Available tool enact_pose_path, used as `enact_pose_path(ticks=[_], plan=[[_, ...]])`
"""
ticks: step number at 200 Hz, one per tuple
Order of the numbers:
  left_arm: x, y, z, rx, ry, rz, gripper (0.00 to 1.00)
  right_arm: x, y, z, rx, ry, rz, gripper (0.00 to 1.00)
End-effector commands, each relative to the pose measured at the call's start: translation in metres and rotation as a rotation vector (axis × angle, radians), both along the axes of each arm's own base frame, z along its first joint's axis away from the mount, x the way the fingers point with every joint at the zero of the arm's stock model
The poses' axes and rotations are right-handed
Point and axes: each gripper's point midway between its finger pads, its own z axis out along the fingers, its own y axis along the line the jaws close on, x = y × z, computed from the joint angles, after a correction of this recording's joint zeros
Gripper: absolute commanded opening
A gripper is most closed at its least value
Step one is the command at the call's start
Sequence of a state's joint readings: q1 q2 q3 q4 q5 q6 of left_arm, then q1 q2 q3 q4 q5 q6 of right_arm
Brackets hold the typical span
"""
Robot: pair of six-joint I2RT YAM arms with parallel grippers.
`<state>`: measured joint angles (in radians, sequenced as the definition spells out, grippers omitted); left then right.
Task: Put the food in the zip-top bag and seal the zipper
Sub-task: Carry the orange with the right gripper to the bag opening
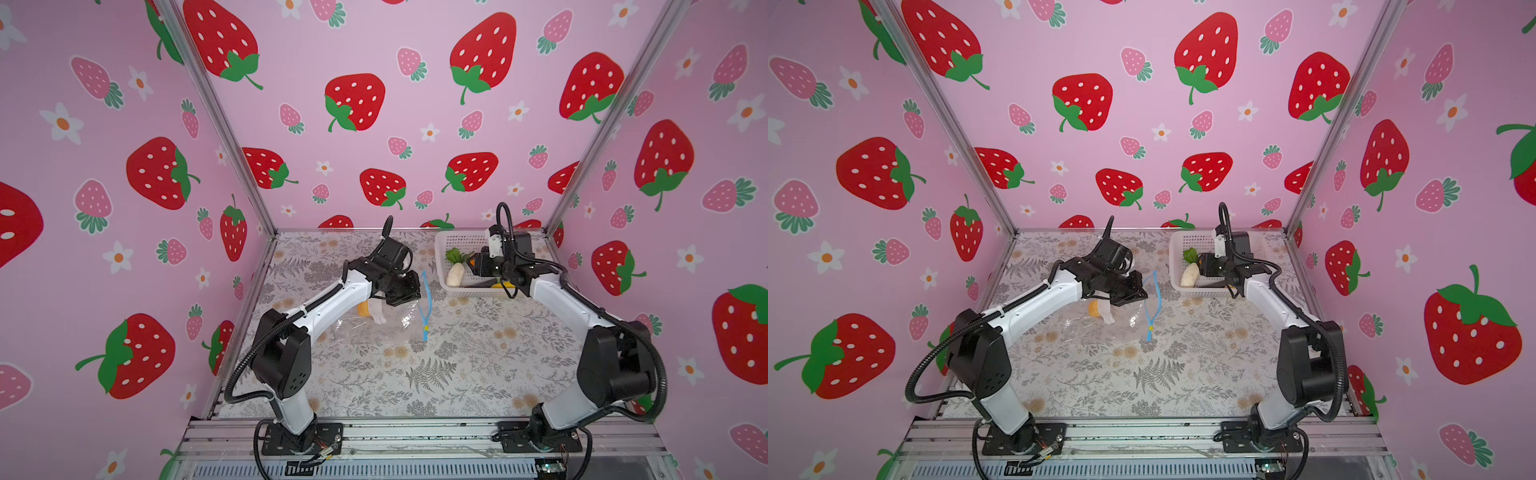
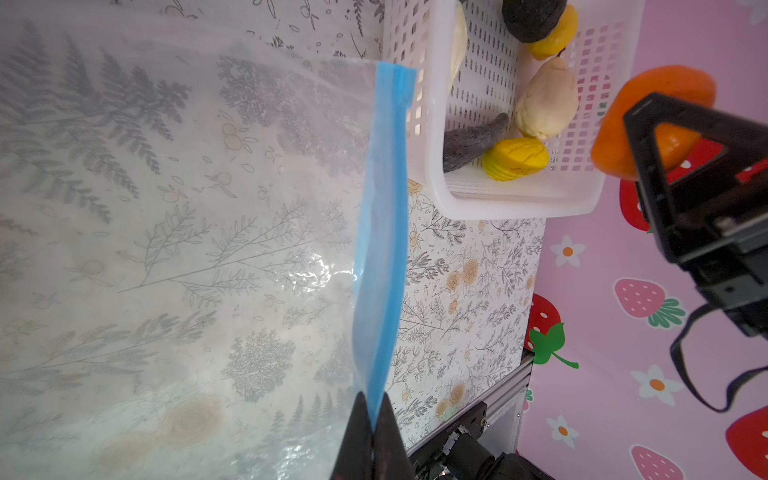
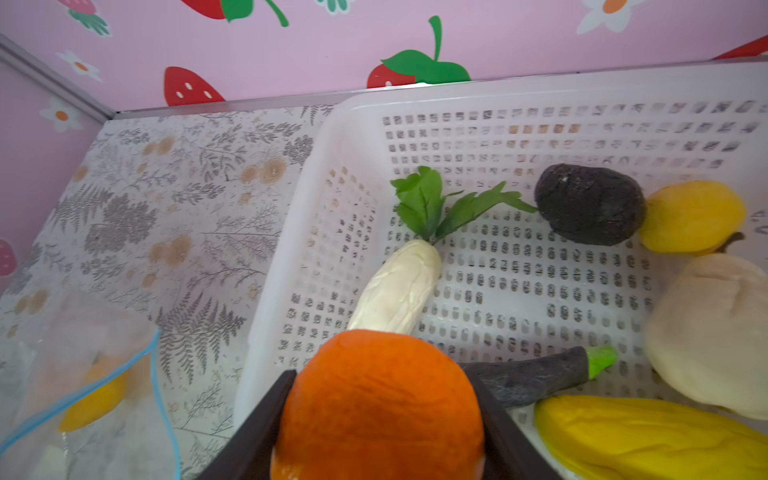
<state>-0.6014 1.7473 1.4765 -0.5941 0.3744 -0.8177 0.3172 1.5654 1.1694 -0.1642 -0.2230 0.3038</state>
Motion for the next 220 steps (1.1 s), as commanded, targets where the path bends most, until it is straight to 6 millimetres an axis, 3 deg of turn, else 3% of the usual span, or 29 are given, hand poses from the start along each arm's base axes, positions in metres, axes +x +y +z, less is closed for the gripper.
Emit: enact_pose_path(ticks=[1,95,166,220], plan=[[0.003,-0.005,0.021,-0.032,-0.035,0.006,0.0,-0.02,0.023,0.016,0.069,-0.028,0.077,0.56],[0.001,-0.003,0.034,-0.036,-0.056,0.011,0.0,-0.102,0.115,0.003,0.078,-0.051,0.438,0.56],[0.0,-0.002,0.041,-0.044,-0.065,0.012,0.0,-0.121,0.137,-0.019,0.139,-0.004,0.535,0.54],[0.0,-0.001,0.044,-0.047,-0.072,0.015,0.0,-0.126,0.142,-0.035,0.146,0.029,0.556,0.53]])
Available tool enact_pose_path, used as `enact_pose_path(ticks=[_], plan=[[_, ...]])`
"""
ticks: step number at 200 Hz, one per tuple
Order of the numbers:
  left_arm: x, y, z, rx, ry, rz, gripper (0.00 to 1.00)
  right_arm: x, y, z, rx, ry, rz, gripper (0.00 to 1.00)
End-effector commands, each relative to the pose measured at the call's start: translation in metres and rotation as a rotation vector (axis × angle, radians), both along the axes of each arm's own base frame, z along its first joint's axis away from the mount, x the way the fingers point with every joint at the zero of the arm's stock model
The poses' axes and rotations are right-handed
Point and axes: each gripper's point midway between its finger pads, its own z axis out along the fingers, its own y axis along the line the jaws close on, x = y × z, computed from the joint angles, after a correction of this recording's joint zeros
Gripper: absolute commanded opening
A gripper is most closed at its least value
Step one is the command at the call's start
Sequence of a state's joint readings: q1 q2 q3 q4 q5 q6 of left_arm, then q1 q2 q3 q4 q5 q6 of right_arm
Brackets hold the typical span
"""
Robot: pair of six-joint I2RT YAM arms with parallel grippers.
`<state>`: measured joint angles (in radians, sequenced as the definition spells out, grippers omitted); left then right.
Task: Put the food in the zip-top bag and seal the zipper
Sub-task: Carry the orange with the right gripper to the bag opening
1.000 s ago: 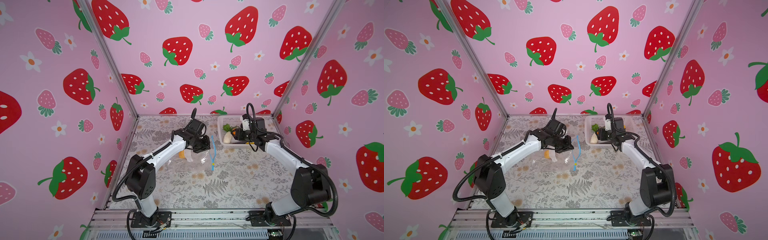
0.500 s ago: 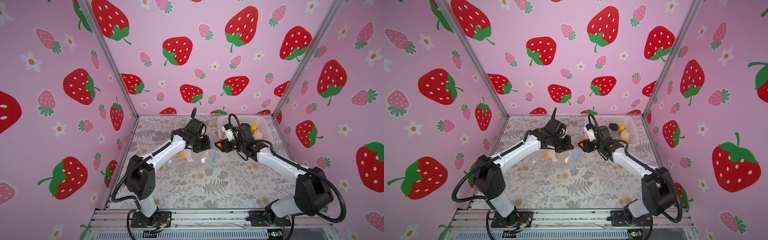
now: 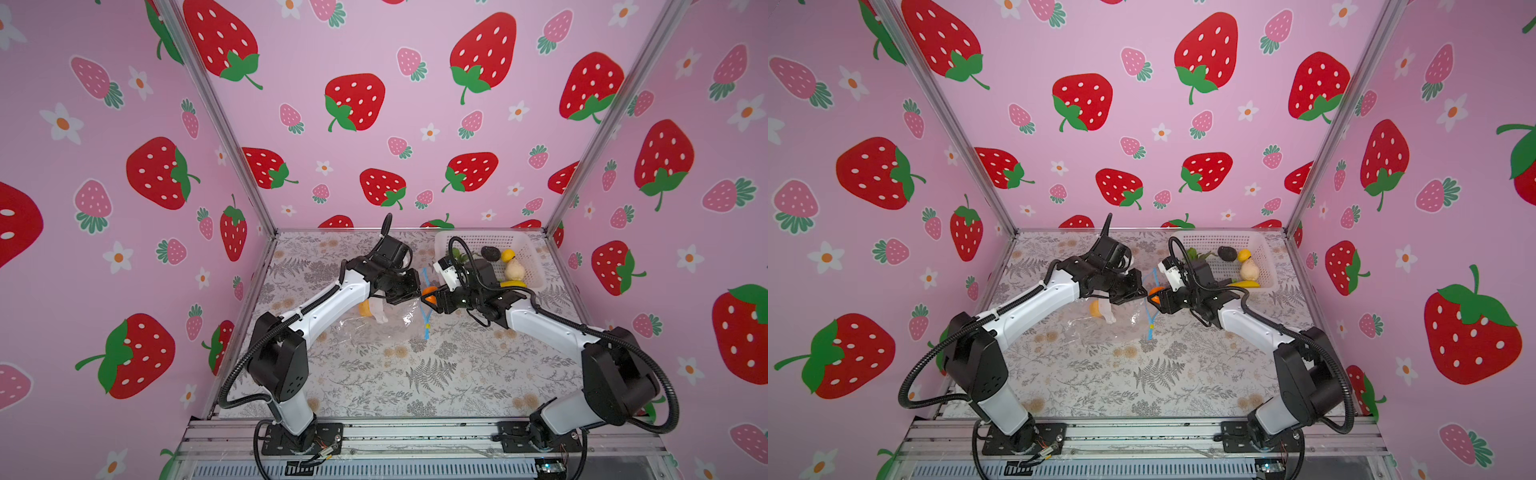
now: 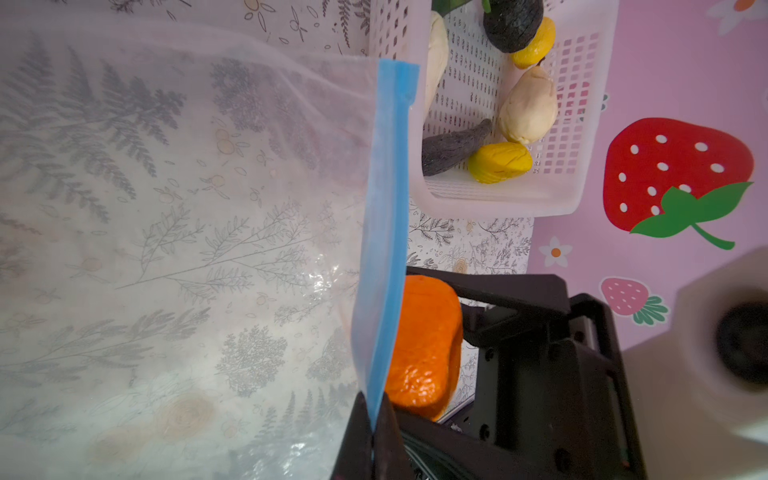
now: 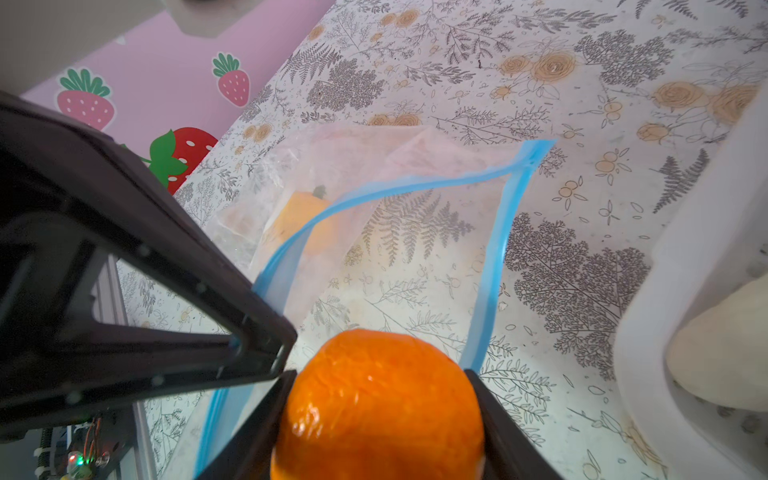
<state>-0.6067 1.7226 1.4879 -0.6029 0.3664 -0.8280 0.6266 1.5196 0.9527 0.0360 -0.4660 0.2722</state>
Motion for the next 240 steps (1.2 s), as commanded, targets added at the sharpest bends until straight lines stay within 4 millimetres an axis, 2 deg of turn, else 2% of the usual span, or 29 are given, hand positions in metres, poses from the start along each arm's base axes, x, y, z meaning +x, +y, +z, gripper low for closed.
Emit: enact_pose_path(ticks=[1,92,130,191,240], plan=[[0.001,-0.001,0.03,-0.033,-0.05,0.007,0.0,-0.005,0.007,-0.007,0.016,0.011,0.036,0.54],[0.0,-0.001,0.032,-0.038,-0.055,0.006,0.0,-0.002,0.009,-0.025,-0.021,0.04,0.035,0.54],[0.001,-0.002,0.031,-0.039,-0.054,0.005,0.0,-0.001,0.008,-0.026,-0.029,0.04,0.034,0.54],[0.0,-0.002,0.031,-0.042,-0.054,0.003,0.0,-0.01,0.022,-0.004,0.068,0.001,0.128,0.54],[-0.002,-0.002,0.031,-0.046,-0.052,-0.002,0.0,-0.01,0.024,0.013,0.144,-0.211,0.221,0.55]])
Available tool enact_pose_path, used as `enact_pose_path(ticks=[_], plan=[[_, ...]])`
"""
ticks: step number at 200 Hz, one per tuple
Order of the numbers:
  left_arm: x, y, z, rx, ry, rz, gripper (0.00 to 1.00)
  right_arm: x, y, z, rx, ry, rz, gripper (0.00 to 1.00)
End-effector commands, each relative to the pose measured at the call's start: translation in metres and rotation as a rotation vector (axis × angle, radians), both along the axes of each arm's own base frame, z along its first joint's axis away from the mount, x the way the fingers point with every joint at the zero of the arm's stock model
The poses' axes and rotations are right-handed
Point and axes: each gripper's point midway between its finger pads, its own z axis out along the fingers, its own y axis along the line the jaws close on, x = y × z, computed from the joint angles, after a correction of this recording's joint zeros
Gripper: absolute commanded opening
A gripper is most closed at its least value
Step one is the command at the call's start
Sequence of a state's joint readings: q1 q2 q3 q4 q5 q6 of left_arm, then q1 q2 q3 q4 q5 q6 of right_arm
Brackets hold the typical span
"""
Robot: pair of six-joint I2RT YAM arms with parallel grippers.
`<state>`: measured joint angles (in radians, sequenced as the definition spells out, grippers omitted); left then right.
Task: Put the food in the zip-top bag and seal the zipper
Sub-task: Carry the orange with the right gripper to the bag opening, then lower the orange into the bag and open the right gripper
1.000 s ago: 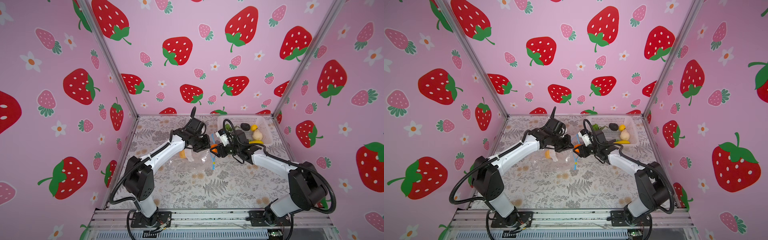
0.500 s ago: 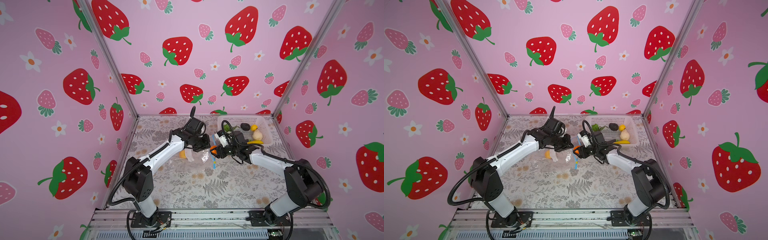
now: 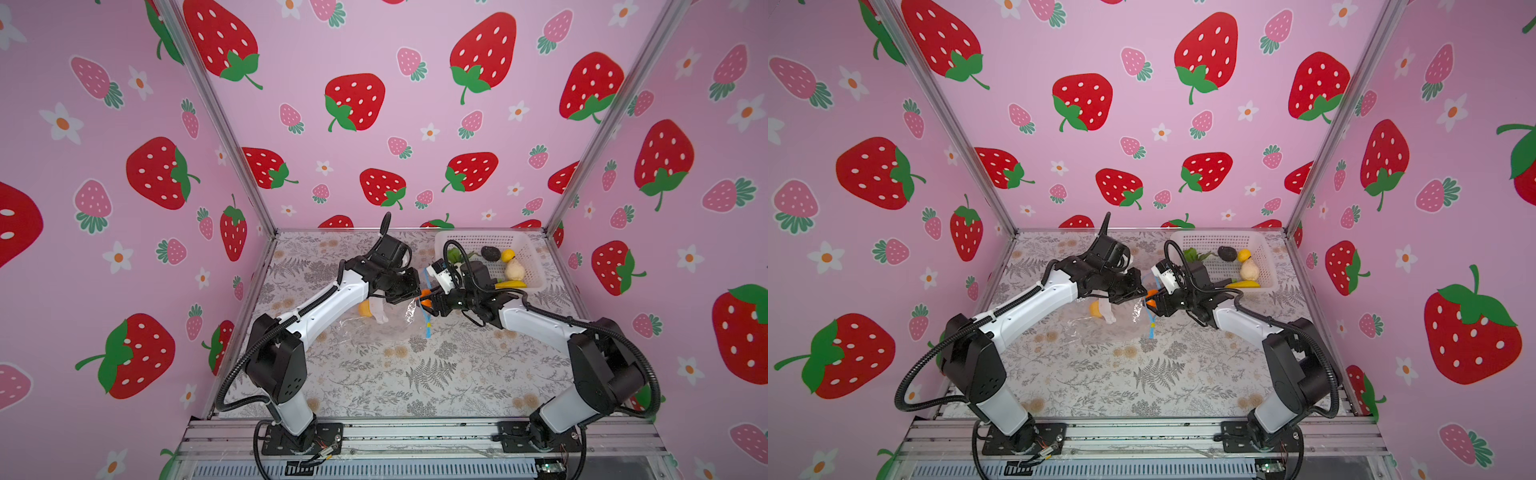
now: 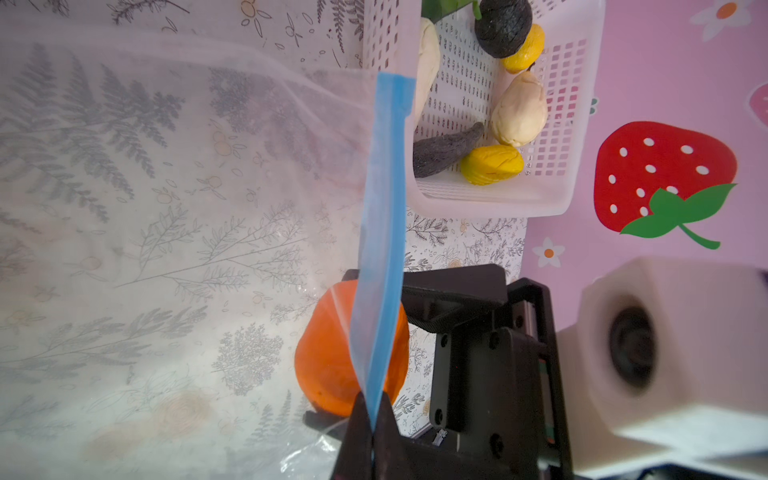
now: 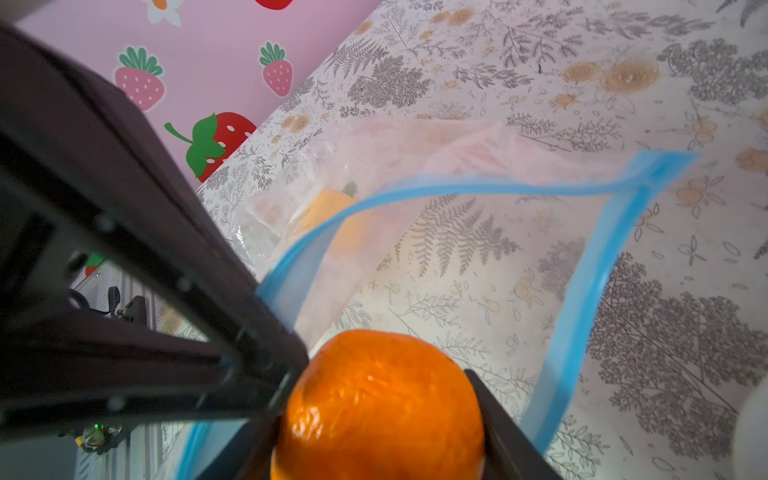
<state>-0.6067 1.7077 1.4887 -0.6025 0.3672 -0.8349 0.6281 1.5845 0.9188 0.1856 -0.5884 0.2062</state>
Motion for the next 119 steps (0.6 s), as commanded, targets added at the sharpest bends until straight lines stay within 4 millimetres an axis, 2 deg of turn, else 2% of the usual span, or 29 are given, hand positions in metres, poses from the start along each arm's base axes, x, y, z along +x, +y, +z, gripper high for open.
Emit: enact_pose_path(ticks=[1,23,54,119], plan=[[-0.001,-0.002,0.024,-0.034,-0.044,-0.006,0.0,-0.004,0.006,0.021,0.086,-0.156,0.085,0.55],[-0.001,-0.001,0.025,-0.033,-0.045,-0.006,0.0,0.0,0.009,0.018,0.1,-0.187,0.093,0.55],[-0.003,-0.001,0.025,-0.034,-0.047,-0.009,0.0,0.003,0.014,0.003,0.087,-0.141,0.101,0.56],[-0.002,-0.001,0.024,-0.037,-0.047,-0.009,0.0,0.001,0.011,-0.014,0.055,-0.111,0.096,0.56]])
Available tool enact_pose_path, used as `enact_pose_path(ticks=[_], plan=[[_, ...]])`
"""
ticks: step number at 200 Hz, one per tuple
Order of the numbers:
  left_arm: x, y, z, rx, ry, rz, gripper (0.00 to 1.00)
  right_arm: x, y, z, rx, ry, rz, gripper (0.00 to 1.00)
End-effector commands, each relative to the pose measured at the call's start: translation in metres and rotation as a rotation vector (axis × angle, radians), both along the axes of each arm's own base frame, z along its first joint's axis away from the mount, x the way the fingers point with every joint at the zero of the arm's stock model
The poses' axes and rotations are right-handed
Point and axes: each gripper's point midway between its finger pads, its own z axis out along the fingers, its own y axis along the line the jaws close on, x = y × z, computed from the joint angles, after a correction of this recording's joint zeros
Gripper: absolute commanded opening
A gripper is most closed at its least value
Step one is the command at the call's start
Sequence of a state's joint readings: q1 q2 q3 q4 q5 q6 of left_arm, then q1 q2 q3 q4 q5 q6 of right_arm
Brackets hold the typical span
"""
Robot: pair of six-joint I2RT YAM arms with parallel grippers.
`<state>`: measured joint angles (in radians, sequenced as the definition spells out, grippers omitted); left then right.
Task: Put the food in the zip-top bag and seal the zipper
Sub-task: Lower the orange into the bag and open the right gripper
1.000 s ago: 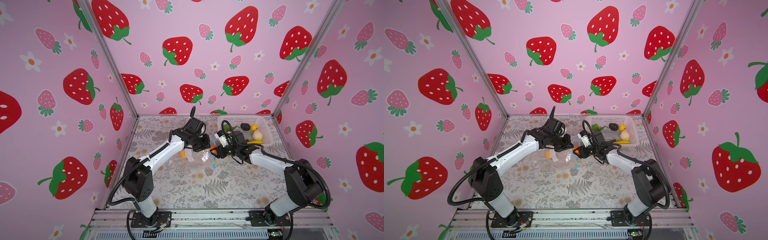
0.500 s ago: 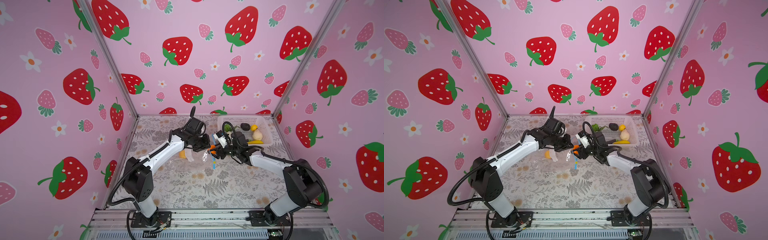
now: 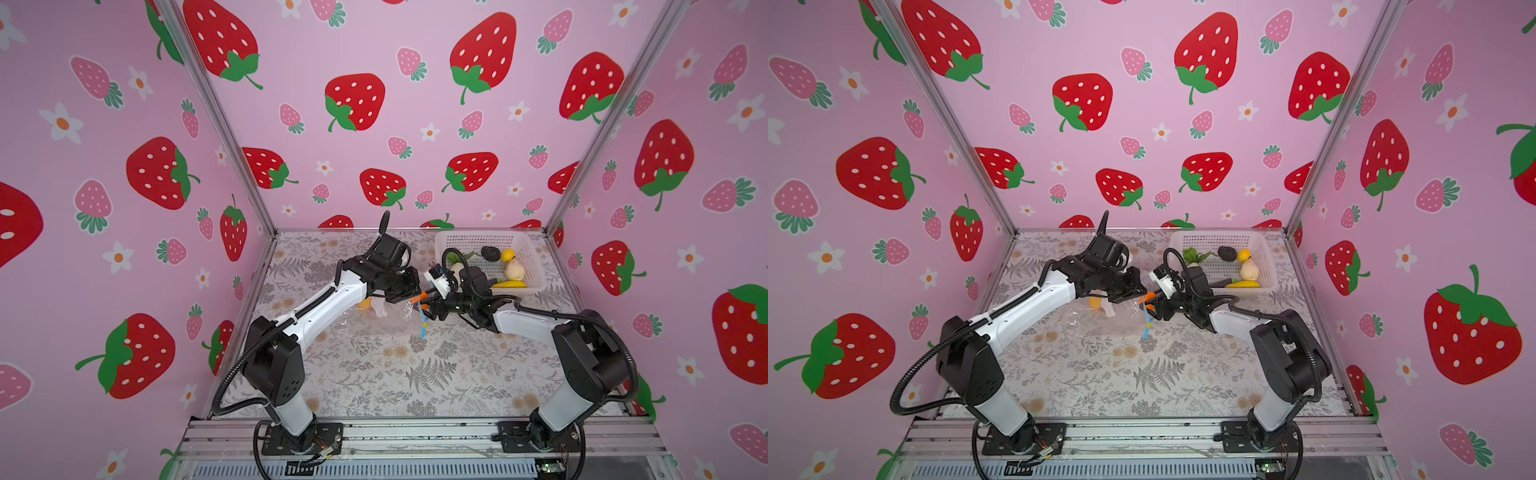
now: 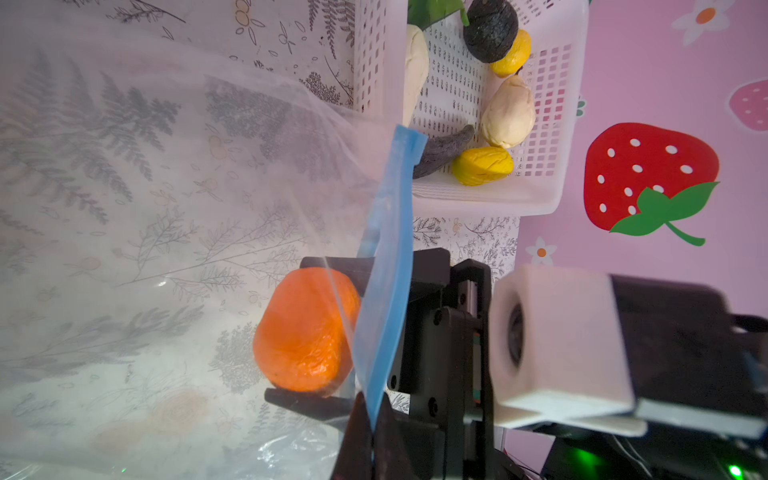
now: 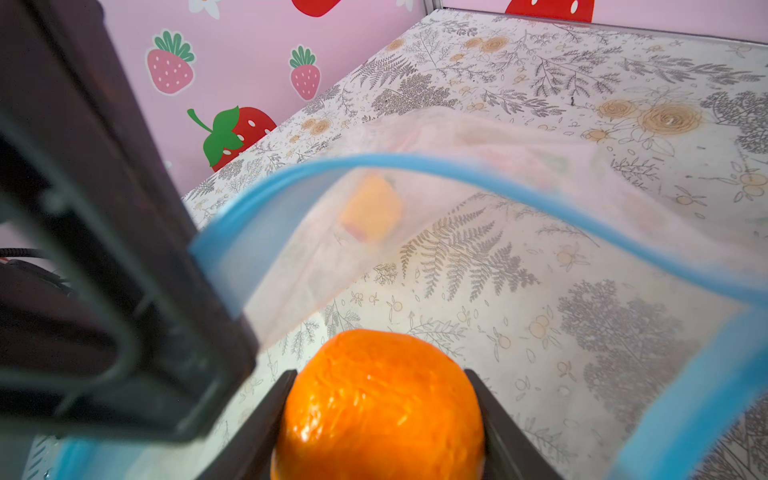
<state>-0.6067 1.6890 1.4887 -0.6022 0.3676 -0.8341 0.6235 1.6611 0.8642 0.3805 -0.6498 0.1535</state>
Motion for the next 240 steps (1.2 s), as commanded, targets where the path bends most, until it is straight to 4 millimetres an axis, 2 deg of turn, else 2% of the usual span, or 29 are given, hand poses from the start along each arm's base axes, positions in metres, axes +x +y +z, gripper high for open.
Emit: enact_pose_path(ticks=[1,93,240], plan=[[0.0,-0.001,0.016,-0.026,-0.031,-0.008,0.0,-0.001,0.001,0.001,0.002,-0.032,0.025,0.56],[0.001,0.003,0.021,-0.026,-0.042,0.004,0.0,0.001,-0.01,-0.018,-0.1,-0.036,-0.016,0.6],[0.001,0.002,0.021,-0.027,-0.039,0.008,0.0,0.004,-0.01,-0.015,-0.115,-0.037,-0.036,0.77]])
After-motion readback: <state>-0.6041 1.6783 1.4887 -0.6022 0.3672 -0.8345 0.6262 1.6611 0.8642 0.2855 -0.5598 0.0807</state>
